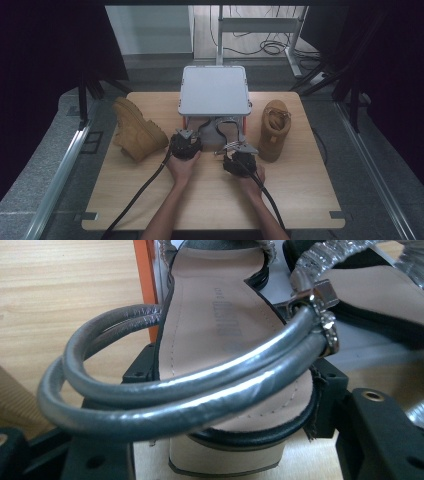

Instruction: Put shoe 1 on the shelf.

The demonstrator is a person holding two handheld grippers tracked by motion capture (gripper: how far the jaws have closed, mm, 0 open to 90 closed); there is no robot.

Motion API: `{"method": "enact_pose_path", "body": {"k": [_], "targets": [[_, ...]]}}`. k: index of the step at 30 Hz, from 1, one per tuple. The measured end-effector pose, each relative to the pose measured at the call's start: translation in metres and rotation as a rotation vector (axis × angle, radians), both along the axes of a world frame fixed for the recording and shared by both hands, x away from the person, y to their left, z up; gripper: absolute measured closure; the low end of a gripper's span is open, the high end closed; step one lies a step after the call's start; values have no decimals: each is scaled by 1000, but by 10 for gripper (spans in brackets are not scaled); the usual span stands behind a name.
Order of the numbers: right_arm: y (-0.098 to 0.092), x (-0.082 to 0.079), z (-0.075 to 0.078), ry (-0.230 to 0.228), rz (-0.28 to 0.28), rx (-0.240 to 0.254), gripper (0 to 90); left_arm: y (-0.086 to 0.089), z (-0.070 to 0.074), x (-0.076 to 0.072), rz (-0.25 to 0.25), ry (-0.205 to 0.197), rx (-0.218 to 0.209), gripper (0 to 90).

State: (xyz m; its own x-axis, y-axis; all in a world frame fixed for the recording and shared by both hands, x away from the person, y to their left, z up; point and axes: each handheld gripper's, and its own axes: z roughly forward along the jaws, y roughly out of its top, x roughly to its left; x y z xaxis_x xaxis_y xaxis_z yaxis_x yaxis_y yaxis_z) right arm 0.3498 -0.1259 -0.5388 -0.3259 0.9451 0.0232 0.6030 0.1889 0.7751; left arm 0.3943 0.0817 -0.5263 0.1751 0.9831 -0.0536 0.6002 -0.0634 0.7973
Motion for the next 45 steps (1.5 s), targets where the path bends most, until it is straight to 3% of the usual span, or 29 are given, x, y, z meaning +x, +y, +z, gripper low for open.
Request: {"method": "enact_pose_path", "body": {"k": [9,15,17,21,30,37,40,45], "targets": [[0,0,0,0,-2,3,358,-5,1,11,25,-6,13,394],[0,0,0,1,-3,4,359,-3,1,17,42,-7,-23,394],[0,0,0,0,-3,4,359,-8,4,19,49,-16,-7,394],[0,-1,0,-1,-5,5,359,-9,7,23,56,-20,-14,394],[0,-1,-1,-3,-5,4,360,-17,1,27,76,-26,7,392],[0,-1,-1,-4,-7,6,360,-20,-5,26,56,2,26,383],[0,-1,-1,-4,-7,7,360,-17,-3,25,31,10,13,372],[0,-1,-1,-7,-7,8,360,-7,3,16,-23,-14,-17,355]]}}
